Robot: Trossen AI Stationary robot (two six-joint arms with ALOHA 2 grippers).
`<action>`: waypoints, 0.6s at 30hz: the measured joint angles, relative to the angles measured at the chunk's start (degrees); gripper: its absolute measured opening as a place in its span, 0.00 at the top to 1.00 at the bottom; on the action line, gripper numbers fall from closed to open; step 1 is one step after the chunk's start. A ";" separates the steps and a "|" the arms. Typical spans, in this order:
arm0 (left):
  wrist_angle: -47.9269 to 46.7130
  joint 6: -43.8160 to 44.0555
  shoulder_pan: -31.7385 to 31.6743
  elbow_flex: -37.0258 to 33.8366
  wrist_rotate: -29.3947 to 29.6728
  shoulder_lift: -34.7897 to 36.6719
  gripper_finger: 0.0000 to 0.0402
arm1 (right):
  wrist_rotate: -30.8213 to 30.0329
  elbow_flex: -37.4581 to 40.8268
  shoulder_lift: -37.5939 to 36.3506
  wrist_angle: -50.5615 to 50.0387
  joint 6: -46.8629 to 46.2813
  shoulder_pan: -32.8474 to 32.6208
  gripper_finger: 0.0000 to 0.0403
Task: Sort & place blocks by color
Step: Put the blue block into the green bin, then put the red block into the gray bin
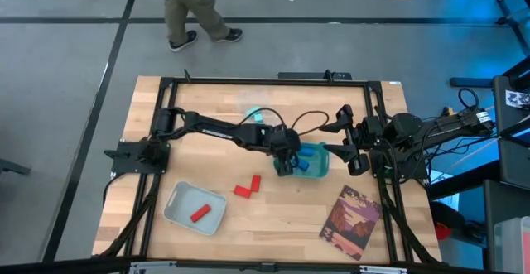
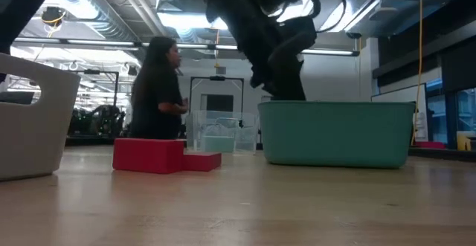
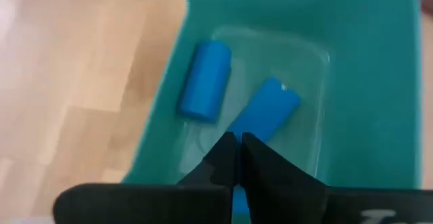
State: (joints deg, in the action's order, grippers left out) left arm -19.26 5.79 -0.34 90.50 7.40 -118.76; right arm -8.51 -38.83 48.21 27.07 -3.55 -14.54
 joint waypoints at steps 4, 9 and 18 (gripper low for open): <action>-0.45 0.03 0.07 0.07 0.43 -0.22 0.94 | 0.02 0.00 0.00 0.02 0.94 -0.01 0.40; -2.32 1.26 -0.01 0.09 0.42 -0.22 0.84 | 0.02 0.00 0.00 0.02 1.03 -0.01 0.40; -3.82 4.18 -0.02 0.04 0.85 2.01 0.64 | 0.07 0.02 0.02 0.11 1.05 -0.01 0.40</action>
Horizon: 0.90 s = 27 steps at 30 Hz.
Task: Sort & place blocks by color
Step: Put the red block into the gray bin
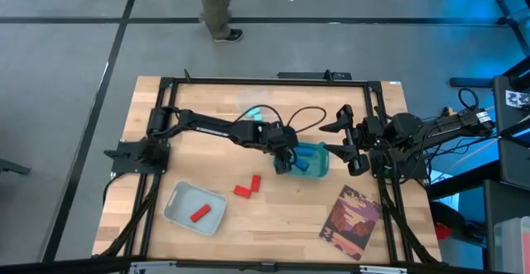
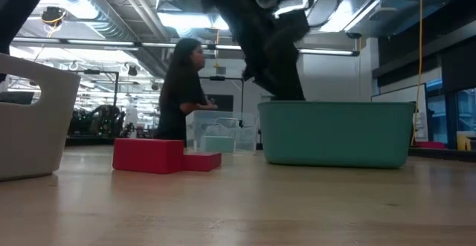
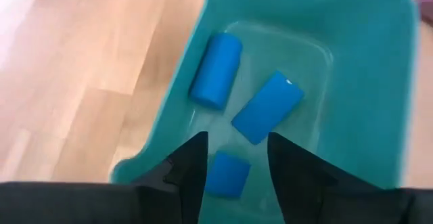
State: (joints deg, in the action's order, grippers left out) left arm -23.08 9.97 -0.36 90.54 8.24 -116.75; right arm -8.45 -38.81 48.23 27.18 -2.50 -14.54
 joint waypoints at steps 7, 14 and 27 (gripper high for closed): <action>-5.69 1.93 0.63 -0.02 -0.04 8.45 0.63 | 0.07 0.07 -0.08 0.43 0.02 0.01 0.40; -8.33 2.02 6.34 -0.03 0.95 16.97 0.63 | 0.11 0.07 -0.13 0.41 0.02 0.00 0.40; -7.21 13.75 20.55 -0.88 17.10 27.03 0.62 | 0.11 0.07 -0.28 0.15 0.02 0.02 0.40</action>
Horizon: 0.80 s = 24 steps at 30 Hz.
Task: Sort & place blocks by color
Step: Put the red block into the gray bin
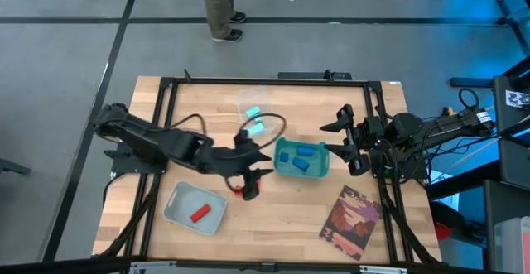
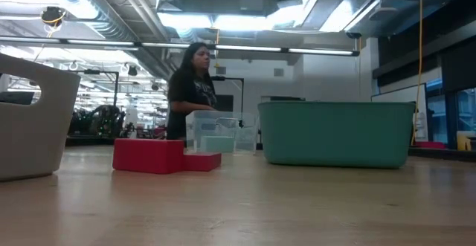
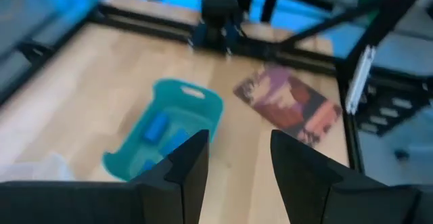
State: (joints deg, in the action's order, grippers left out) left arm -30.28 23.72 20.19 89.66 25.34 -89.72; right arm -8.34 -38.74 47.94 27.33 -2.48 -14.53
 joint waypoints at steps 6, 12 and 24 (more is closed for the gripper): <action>12.36 -0.18 1.34 -11.95 3.36 8.80 0.62 | 0.00 0.00 0.00 -0.13 0.00 -0.02 0.40; 15.27 4.31 0.78 -22.23 -1.49 13.62 0.62 | -0.02 -0.01 0.00 -0.74 -0.12 -0.01 0.40; 4.61 2.83 -2.39 -22.44 -20.67 9.02 0.58 | -0.07 -0.02 0.02 -2.39 -0.21 -0.02 0.40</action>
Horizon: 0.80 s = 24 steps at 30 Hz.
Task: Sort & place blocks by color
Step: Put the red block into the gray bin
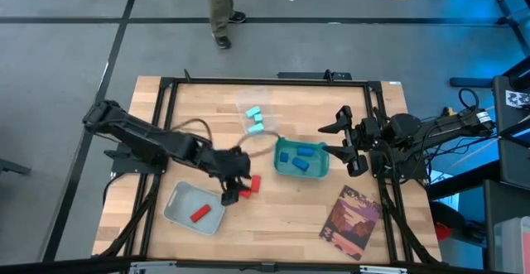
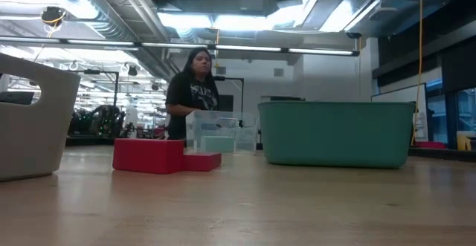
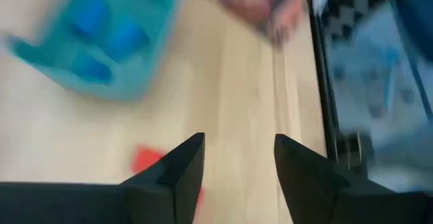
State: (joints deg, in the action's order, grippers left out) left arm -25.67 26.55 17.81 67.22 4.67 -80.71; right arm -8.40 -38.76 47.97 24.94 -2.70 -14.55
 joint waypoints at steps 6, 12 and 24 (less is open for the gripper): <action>-3.33 -2.05 -0.07 0.00 -12.04 -9.69 0.47 | 0.00 0.00 0.00 -0.52 0.00 0.00 0.40; -5.10 -8.34 0.54 0.00 -10.67 -16.44 0.37 | 0.00 0.00 0.00 -0.67 0.00 0.00 0.40; -7.28 -17.93 0.67 0.07 -4.16 -21.91 0.33 | 0.00 -0.04 0.00 -1.11 0.11 0.00 0.40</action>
State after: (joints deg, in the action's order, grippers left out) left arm -32.95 8.62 18.48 67.29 0.51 -102.61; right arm -8.40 -38.81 47.97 23.83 -2.59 -14.55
